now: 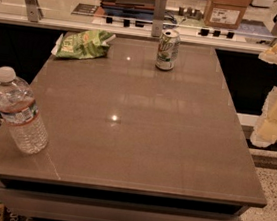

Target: Move water bottle near green jalapeno chip bag

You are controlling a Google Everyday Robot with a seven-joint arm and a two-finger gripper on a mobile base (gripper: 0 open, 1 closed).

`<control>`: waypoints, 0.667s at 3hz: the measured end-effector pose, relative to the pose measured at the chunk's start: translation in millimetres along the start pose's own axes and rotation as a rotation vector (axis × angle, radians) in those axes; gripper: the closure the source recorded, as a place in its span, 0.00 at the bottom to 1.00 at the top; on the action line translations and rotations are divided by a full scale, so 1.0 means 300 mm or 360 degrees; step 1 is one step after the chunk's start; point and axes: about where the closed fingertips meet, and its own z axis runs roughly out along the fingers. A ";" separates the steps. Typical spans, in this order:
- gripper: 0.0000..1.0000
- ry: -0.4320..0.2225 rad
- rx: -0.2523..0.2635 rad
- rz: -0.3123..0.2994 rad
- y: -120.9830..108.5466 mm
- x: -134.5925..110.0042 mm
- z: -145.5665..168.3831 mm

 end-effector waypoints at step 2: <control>0.00 -0.0042 -0.0003 -0.0005 0.002 -0.013 0.003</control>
Offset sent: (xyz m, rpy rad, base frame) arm 0.0018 0.0087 -0.0059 0.0630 0.0052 0.0277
